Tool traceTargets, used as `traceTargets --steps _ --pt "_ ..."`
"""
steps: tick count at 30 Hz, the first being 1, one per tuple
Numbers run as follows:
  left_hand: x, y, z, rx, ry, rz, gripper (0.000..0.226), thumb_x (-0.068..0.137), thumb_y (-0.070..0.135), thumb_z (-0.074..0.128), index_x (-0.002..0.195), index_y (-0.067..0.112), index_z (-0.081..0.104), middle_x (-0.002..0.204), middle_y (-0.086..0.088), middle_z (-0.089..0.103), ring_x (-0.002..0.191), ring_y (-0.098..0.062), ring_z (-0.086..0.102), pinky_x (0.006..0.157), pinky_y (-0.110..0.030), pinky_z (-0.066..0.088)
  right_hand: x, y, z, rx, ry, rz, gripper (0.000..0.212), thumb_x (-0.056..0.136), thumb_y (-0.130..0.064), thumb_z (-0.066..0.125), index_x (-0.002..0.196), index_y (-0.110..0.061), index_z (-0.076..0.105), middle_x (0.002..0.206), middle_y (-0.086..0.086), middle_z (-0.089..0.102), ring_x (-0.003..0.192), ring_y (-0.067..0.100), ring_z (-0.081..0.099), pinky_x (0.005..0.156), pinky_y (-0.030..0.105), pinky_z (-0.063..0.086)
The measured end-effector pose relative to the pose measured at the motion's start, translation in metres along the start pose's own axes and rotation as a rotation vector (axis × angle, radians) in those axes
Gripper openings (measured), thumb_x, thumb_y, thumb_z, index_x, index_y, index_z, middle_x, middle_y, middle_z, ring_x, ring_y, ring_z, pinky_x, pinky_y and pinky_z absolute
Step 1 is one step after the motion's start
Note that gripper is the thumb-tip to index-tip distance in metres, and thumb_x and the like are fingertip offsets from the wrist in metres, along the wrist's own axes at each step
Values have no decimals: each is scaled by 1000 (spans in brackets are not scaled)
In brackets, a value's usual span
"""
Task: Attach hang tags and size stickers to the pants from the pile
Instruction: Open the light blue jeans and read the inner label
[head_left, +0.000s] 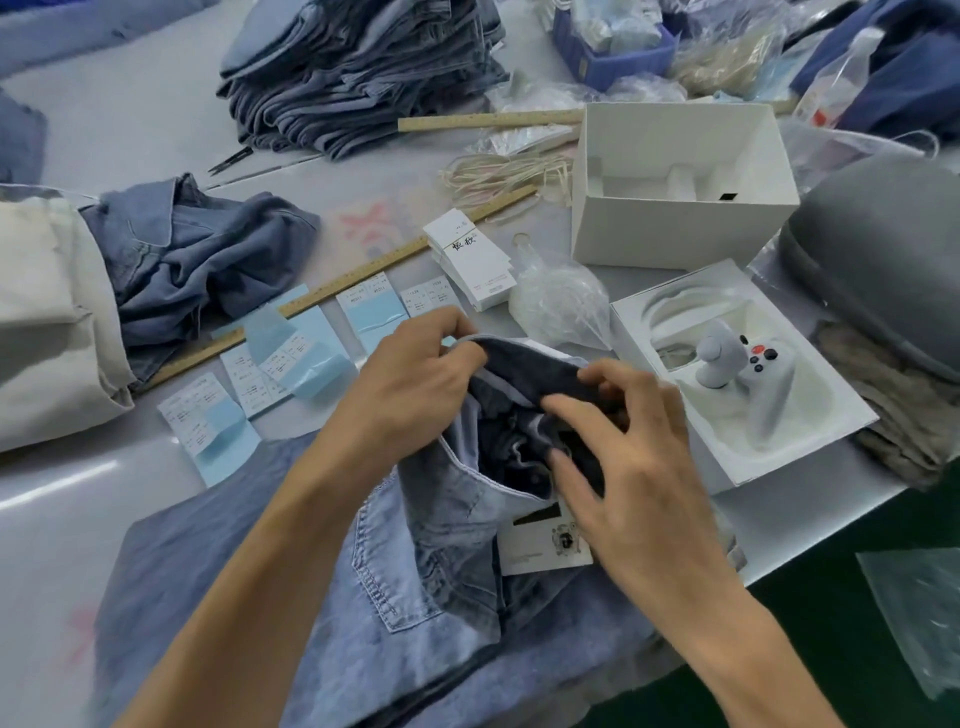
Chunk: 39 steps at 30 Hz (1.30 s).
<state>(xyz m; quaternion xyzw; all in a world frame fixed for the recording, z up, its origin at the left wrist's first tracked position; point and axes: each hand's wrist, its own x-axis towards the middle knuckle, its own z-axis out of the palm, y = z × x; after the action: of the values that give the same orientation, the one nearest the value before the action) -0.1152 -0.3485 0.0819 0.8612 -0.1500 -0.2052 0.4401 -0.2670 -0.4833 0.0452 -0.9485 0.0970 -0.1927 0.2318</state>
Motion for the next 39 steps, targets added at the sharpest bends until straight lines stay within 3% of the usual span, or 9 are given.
traceTargets --steps 5,9,15,20,24,28,30,33,39 --pt "5 -5 1 -204 101 -88 20 98 10 52 86 17 66 84 -5 72 83 -25 68 82 -49 56 -17 -1 7 -27 56 -187 17 91 -6 74 108 -3 76 114 7 73 108 23 68 103 40 47" --pt "4 -12 -1 -375 92 -174 20 98 5 50 91 10 67 81 -6 71 78 -18 68 73 -35 55 -35 2 5 -50 57 -233 15 94 -11 69 105 -6 77 108 1 74 101 20 68 105 39 44" --pt "0 -25 -7 -627 144 -213 24 100 6 50 93 5 72 92 -12 75 88 -24 71 84 -38 58 -53 -4 -2 39 144 -331 9 91 -12 72 83 -13 77 96 -5 73 87 15 67 99 47 47" --pt "-11 -34 -10 -754 70 -217 20 100 6 50 106 5 69 98 -19 75 92 -32 72 83 -38 60 -58 -18 -2 162 113 -377 8 82 -7 77 76 -9 74 112 -1 73 113 15 64 100 39 51" --pt "-33 -39 -14 -303 53 -56 28 91 32 73 114 31 57 99 -1 72 88 -18 70 80 -40 58 -50 -25 2 106 10 -402 14 83 -7 72 71 -14 71 132 -3 67 128 13 60 106 45 48" --pt "-80 -50 -22 357 113 -64 55 71 84 55 115 56 36 92 21 59 84 -4 59 68 -36 51 -47 -29 7 123 45 -380 8 85 -11 72 84 -18 77 109 -6 74 103 13 70 99 43 52" --pt "-97 -57 -30 185 -42 -210 48 72 86 56 109 57 49 84 18 71 75 -6 68 64 -45 58 -49 -32 12 64 63 -376 16 83 -10 76 96 -19 79 99 -6 73 92 15 69 98 41 51" --pt "-110 -65 -38 -180 -232 -347 11 90 45 69 101 44 65 86 -4 78 79 -23 74 71 -49 64 -52 -34 18 -13 73 -354 27 81 -8 78 107 -17 79 92 -3 70 85 18 68 99 42 51" --pt "-114 -69 -42 -926 67 -296 21 79 15 64 91 28 74 89 -11 76 60 -19 69 55 -30 60 -46 -40 14 42 125 -309 16 89 -6 72 103 -8 79 92 7 70 78 26 65 83 40 49"
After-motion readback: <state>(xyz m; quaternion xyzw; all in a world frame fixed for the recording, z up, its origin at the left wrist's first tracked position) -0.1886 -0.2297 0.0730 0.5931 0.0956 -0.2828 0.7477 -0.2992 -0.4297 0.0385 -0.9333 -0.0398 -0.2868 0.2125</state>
